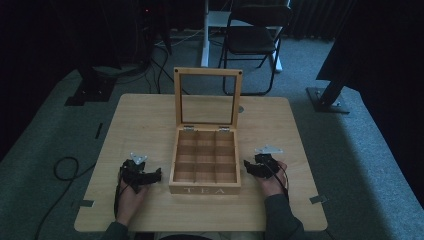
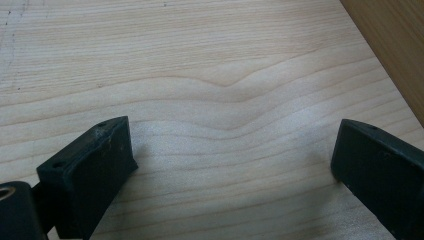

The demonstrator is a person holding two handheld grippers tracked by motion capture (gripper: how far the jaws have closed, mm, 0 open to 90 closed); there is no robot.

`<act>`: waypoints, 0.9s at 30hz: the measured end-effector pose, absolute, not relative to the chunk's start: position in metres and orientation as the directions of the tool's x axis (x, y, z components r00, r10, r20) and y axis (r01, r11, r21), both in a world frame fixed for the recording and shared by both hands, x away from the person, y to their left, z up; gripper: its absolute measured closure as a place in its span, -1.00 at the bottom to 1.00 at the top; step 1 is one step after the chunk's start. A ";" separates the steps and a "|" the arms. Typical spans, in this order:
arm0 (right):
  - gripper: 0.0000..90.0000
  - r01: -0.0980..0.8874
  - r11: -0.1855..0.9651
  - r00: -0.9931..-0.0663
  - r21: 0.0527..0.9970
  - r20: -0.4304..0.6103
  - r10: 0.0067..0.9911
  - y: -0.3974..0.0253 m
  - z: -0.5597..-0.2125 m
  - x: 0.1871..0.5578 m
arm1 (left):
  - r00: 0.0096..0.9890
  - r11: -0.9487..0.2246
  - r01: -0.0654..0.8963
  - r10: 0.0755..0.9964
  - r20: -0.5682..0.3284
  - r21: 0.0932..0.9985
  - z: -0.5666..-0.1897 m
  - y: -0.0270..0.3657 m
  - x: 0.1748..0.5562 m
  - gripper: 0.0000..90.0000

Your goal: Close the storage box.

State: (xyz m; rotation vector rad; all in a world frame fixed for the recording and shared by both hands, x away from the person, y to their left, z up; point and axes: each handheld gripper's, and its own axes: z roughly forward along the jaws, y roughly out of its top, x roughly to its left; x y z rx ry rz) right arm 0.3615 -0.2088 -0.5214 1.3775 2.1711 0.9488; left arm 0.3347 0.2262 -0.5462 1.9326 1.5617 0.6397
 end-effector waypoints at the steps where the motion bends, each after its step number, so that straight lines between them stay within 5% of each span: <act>1: 0.03 0.628 0.285 -0.436 0.724 0.024 0.899 -0.209 -0.520 0.362 | 0.204 -0.158 0.707 0.979 0.014 0.689 -0.546 0.226 0.335 -0.92; 27: -0.08 0.509 0.301 -0.469 0.806 -0.034 0.883 -0.197 -0.460 0.387 | 0.204 -0.157 0.706 0.979 0.014 0.690 -0.546 0.226 0.335 -0.92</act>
